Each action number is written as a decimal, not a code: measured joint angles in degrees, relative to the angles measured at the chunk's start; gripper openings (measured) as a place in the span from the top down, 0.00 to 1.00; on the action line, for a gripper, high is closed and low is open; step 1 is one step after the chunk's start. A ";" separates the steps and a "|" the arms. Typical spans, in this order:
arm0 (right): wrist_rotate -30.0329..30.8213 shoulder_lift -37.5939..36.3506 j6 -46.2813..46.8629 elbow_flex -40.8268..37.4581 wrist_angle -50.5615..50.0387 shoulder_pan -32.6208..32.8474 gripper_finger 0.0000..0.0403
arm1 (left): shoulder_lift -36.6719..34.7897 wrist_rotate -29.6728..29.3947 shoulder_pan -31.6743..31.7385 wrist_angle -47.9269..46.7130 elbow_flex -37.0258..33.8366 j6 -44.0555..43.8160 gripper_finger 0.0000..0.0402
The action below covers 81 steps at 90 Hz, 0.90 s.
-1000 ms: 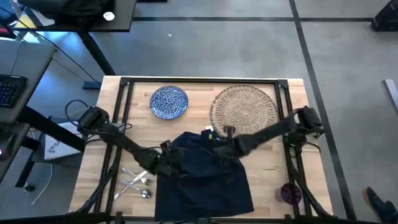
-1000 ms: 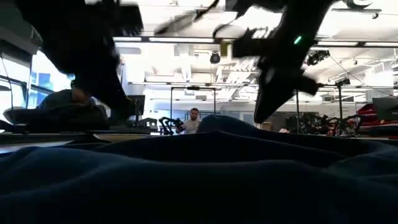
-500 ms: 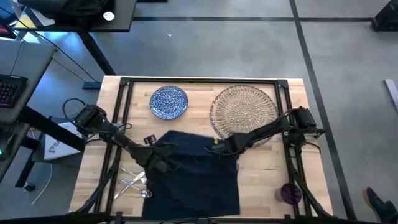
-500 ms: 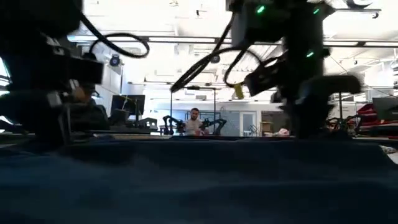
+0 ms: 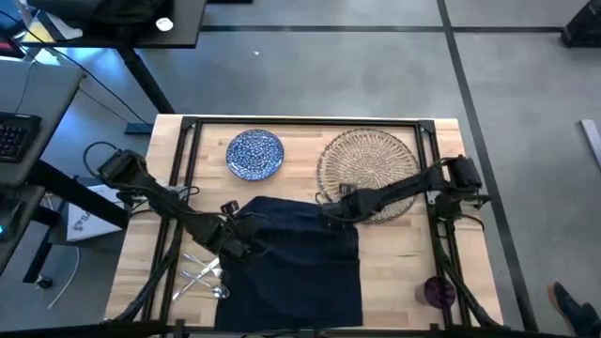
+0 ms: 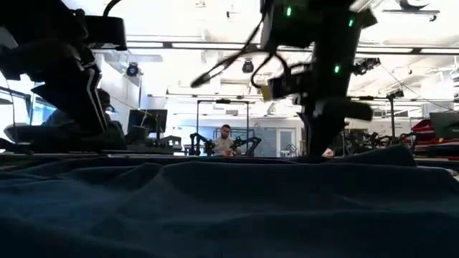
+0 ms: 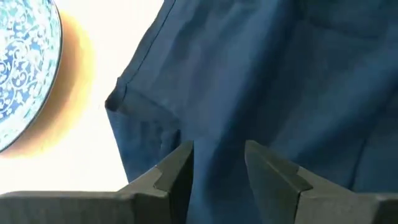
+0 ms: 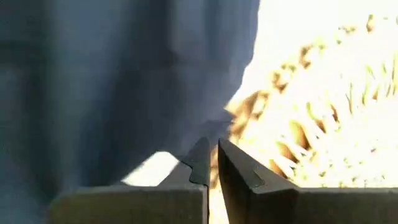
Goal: Set table place
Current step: Fold the blue table napkin
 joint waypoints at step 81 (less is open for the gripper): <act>-3.92 -11.94 1.68 -2.61 -1.09 -4.54 1.00 | 0.50 -1.22 -1.22 0.44 0.04 -3.21 0.69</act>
